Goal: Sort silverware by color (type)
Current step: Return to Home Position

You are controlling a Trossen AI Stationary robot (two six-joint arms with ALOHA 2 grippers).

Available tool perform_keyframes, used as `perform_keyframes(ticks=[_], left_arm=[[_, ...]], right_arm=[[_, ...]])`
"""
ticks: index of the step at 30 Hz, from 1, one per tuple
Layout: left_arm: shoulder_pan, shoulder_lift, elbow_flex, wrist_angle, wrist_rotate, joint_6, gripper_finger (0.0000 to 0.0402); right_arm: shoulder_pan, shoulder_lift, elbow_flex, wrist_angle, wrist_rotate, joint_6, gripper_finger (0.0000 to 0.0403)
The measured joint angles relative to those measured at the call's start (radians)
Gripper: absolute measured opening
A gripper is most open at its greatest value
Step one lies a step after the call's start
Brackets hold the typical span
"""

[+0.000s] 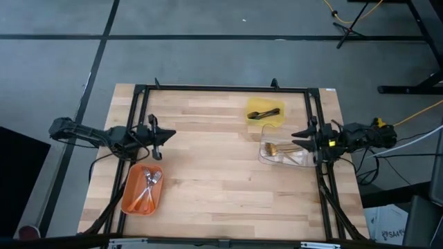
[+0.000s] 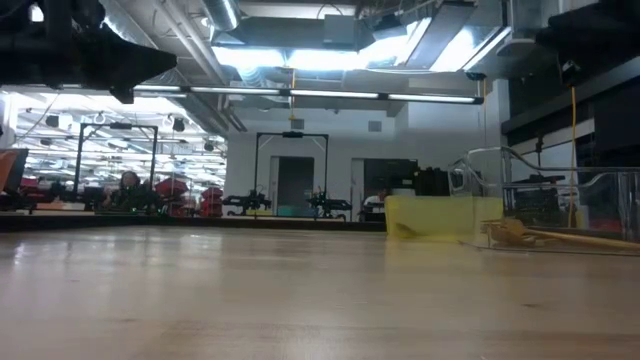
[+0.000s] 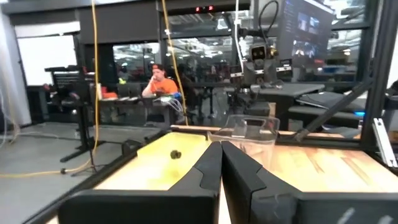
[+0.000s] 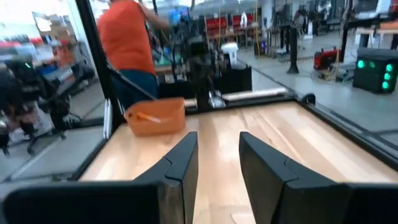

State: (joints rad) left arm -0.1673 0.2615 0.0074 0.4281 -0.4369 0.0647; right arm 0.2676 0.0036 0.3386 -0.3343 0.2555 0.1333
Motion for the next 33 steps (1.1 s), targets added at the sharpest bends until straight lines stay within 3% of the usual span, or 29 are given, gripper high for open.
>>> perform_keyframes(ticks=[6,15,23,33], left_arm=[[0.078,0.000,0.000,0.002,0.067,0.020,0.0004],[0.138,-0.002,0.000,0.001,0.168,0.013,0.0004],[0.143,-0.067,0.000,0.000,0.170,0.024,0.0004],[0.143,-0.239,0.000,-0.005,0.170,0.060,0.0004]], right_arm=[[0.000,0.000,-0.059,0.058,-0.006,0.020,0.0108],[0.000,-0.001,-0.025,0.055,-0.057,0.039,0.0108],[0.000,0.000,0.002,0.040,-0.053,0.019,0.0108],[0.000,0.000,0.002,0.037,-0.050,0.019,0.0108]])
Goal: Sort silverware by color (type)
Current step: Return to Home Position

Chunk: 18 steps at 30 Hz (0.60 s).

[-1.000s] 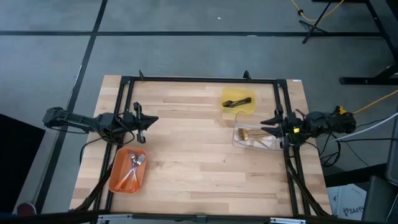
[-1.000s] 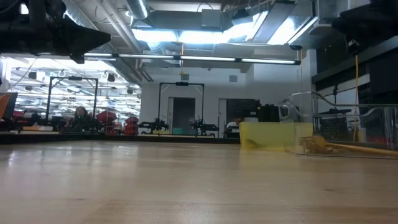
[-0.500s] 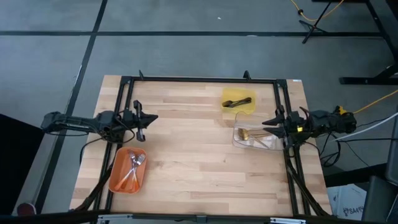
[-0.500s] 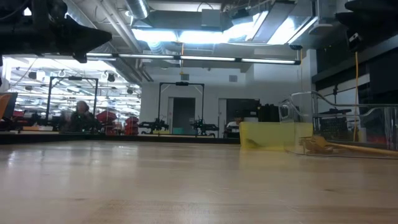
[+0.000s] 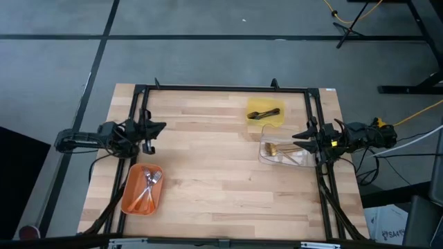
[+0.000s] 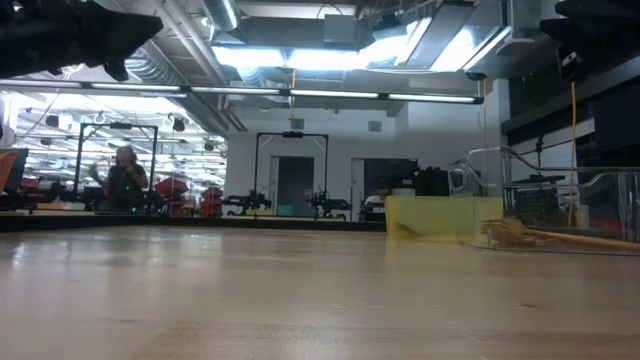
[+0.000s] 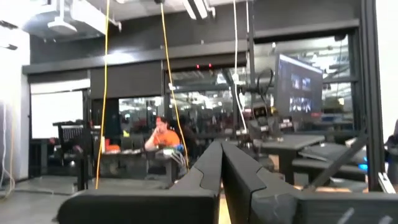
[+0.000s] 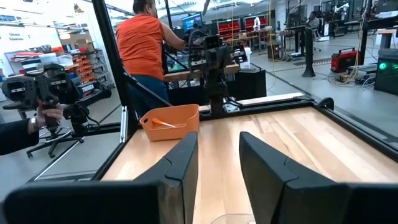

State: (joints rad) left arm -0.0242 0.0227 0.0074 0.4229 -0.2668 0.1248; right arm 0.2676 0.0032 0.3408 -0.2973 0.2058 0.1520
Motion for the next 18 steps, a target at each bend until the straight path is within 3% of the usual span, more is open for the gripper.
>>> perform_keyframes(ticks=[11,18], left_arm=[[0.000,-0.020,0.013,-0.066,0.034,0.001,0.0004],[0.000,-0.020,0.012,-0.238,0.048,-0.028,0.0004]], right_arm=[[0.000,0.000,0.001,-0.002,-0.001,0.001,0.0108],[0.000,0.000,-0.032,0.021,0.012,0.001,0.0108]])
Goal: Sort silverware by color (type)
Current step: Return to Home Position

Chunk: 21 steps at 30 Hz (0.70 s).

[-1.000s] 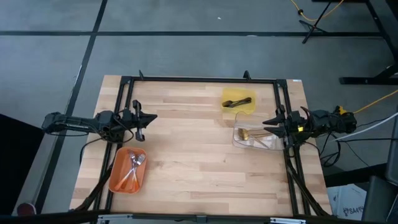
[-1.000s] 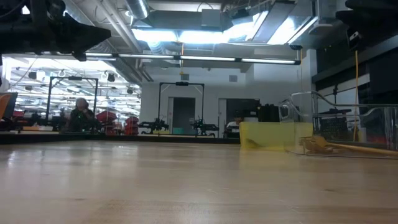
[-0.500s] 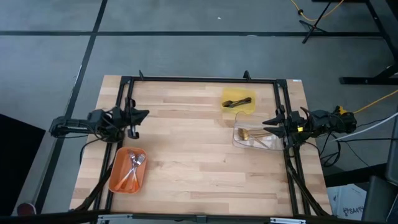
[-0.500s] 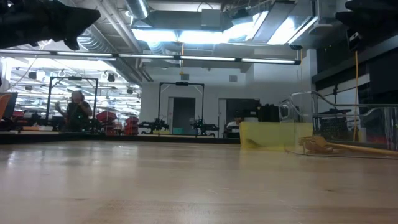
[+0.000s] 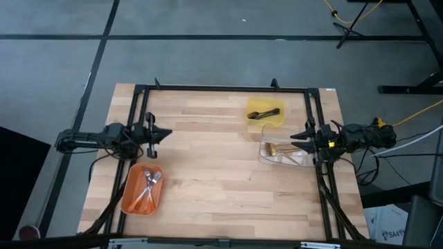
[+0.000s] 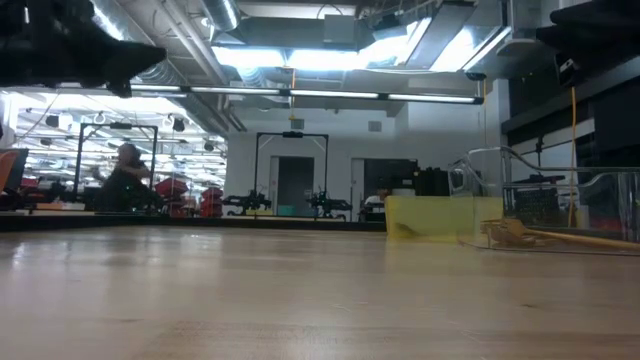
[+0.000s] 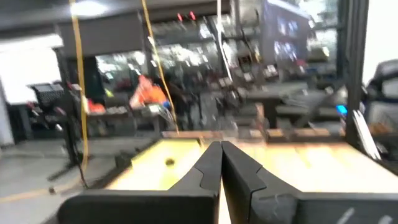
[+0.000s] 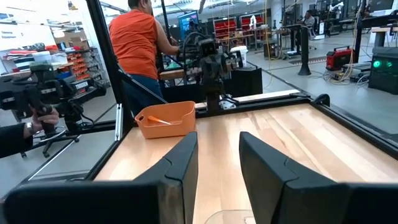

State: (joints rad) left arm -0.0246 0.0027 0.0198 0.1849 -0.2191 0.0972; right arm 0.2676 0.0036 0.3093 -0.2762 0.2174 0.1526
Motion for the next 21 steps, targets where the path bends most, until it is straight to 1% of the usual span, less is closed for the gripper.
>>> perform_keyframes(ticks=[5,12,21], left_arm=[[0.000,0.000,-0.001,-0.083,0.040,-0.010,0.0004],[0.000,0.000,-0.001,-0.101,0.042,-0.010,0.0004],[0.000,0.000,-0.001,-0.153,0.042,-0.009,0.0004]], right_arm=[[0.000,0.000,-0.075,0.084,0.013,-0.005,0.0108],[0.000,0.000,-0.167,0.167,0.071,-0.008,0.0108],[0.000,0.000,-0.230,0.174,0.112,-0.007,0.0108]])
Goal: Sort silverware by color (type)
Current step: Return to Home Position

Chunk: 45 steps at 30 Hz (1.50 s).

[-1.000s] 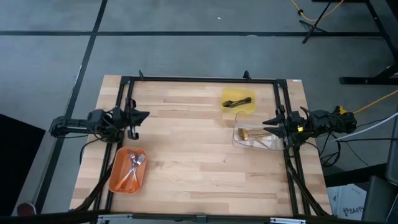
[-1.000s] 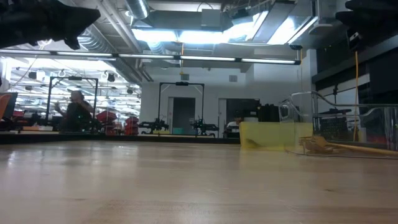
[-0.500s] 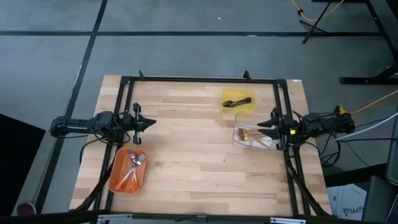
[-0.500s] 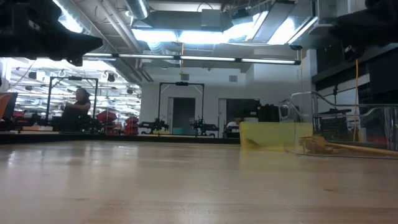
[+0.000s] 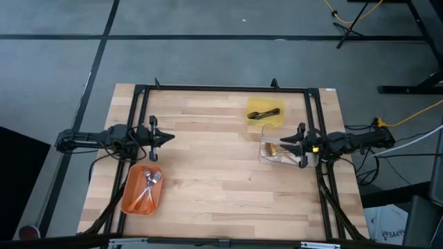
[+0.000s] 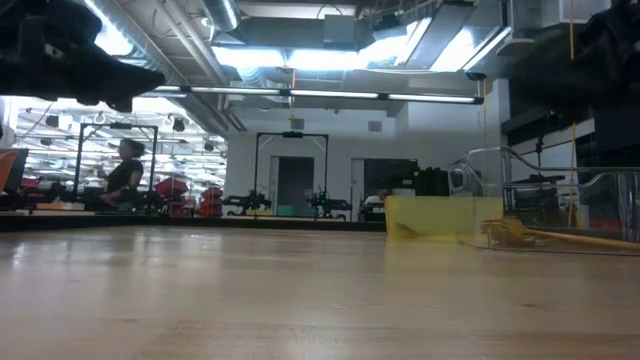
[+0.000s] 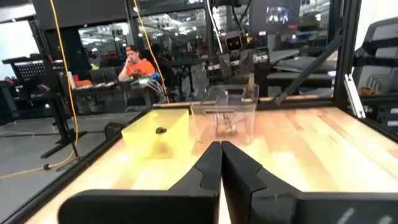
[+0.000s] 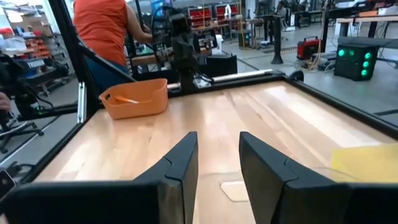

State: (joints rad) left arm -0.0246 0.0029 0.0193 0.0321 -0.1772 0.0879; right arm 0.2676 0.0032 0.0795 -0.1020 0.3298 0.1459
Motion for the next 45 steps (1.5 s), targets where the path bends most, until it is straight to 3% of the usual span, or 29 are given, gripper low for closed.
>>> perform_keyframes(ticks=[13,17,26,33,37,42,45], left_arm=[[0.000,0.000,0.000,-0.022,0.003,0.038,0.0004],[0.000,0.000,0.000,-0.023,0.004,0.029,0.0004],[0.000,0.000,0.000,-0.023,0.004,0.025,0.0004],[0.000,0.000,0.000,-0.023,0.004,0.026,0.0004],[0.000,0.000,0.000,-0.024,0.004,0.026,0.0004],[0.000,0.000,0.000,-0.024,0.004,0.026,0.0004],[0.000,0.000,0.000,-0.024,0.004,0.026,0.0004]], right_arm=[[0.000,0.000,-0.023,0.008,-0.067,-0.021,0.0108],[0.000,0.000,-0.023,0.009,-0.042,-0.055,0.0108],[0.000,0.000,-0.024,0.030,0.124,-0.169,0.0108],[-0.010,0.000,-0.037,0.070,0.133,-0.192,0.0108],[-0.072,0.002,-0.072,0.174,0.071,-0.202,0.0108],[-0.172,0.003,-0.072,0.157,-0.099,-0.174,0.0108],[-0.233,0.003,-0.072,0.149,-0.149,-0.172,0.0108]])
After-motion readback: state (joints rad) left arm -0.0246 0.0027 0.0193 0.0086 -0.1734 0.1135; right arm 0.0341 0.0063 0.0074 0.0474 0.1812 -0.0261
